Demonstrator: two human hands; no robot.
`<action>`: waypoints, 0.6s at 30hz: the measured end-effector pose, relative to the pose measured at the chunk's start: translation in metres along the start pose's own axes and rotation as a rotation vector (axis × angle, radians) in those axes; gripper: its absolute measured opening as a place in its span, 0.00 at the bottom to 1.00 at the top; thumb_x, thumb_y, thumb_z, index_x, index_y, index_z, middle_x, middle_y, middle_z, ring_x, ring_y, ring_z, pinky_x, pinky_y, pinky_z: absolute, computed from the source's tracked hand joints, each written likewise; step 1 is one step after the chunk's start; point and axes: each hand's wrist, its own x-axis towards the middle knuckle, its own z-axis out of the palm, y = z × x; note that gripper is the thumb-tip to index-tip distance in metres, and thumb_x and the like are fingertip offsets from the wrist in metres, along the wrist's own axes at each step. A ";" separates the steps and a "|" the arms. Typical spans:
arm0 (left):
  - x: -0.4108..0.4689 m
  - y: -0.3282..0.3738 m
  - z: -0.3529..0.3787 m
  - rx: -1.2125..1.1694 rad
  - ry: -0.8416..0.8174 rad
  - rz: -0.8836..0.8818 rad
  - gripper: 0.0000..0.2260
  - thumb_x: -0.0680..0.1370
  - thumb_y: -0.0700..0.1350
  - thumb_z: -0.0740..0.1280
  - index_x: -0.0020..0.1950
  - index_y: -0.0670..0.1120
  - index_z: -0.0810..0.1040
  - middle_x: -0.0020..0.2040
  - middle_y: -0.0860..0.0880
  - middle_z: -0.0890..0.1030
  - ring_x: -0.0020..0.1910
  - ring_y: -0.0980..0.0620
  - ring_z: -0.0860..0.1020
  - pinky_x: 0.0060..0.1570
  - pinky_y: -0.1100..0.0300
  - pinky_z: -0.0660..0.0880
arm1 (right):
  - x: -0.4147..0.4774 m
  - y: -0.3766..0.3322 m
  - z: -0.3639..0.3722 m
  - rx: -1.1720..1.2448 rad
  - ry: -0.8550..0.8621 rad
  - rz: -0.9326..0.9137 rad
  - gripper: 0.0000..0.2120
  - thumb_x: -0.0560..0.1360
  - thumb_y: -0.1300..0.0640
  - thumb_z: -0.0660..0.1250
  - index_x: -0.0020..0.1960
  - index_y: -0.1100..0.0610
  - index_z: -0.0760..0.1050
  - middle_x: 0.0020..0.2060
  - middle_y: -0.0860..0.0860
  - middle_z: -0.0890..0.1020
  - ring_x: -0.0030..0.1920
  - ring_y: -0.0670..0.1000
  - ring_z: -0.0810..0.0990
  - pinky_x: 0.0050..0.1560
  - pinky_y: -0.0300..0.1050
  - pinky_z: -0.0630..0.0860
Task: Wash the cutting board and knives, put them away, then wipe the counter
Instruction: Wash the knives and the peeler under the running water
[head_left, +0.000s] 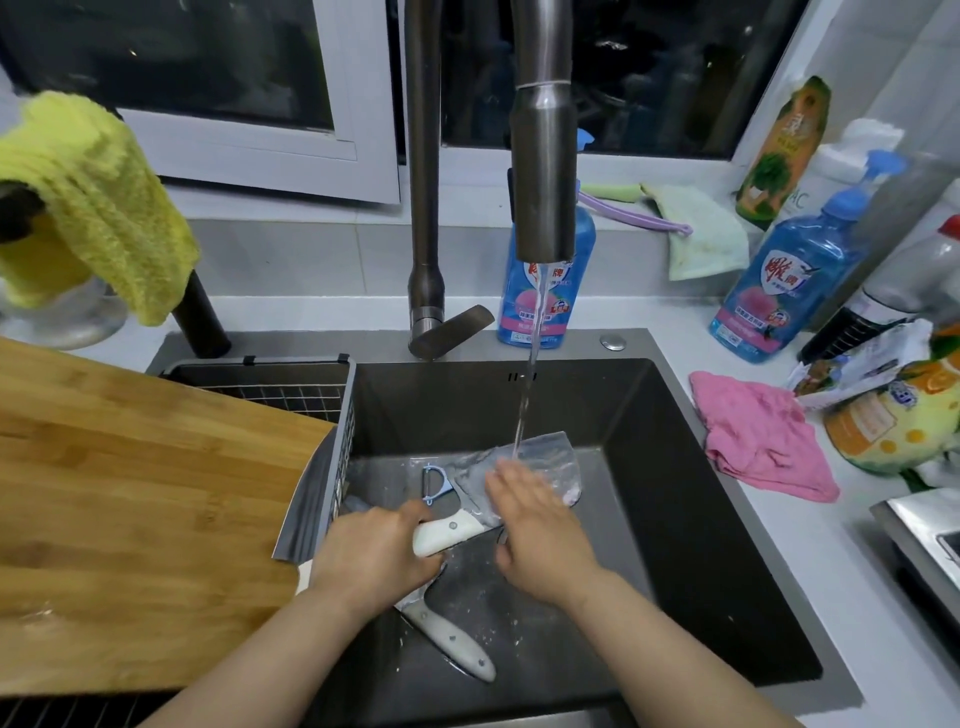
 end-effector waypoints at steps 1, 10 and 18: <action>0.000 0.000 0.000 0.003 0.002 0.005 0.18 0.74 0.58 0.61 0.62 0.56 0.70 0.55 0.51 0.81 0.56 0.51 0.78 0.49 0.60 0.72 | -0.002 -0.005 0.002 0.023 -0.014 -0.059 0.34 0.76 0.60 0.58 0.76 0.55 0.44 0.76 0.52 0.43 0.76 0.50 0.41 0.65 0.40 0.29; -0.002 -0.001 -0.001 -0.059 -0.005 -0.014 0.18 0.73 0.57 0.63 0.62 0.56 0.71 0.55 0.52 0.81 0.56 0.51 0.77 0.48 0.62 0.71 | 0.004 0.016 -0.003 -0.029 -0.017 0.100 0.37 0.75 0.58 0.61 0.76 0.56 0.41 0.76 0.53 0.41 0.76 0.51 0.39 0.67 0.41 0.29; -0.001 -0.009 -0.007 -0.047 0.004 -0.038 0.18 0.73 0.58 0.63 0.63 0.58 0.70 0.55 0.53 0.81 0.56 0.53 0.77 0.49 0.62 0.71 | -0.006 0.011 0.000 -0.146 0.070 0.087 0.39 0.69 0.54 0.68 0.75 0.58 0.53 0.75 0.53 0.56 0.75 0.51 0.55 0.71 0.46 0.38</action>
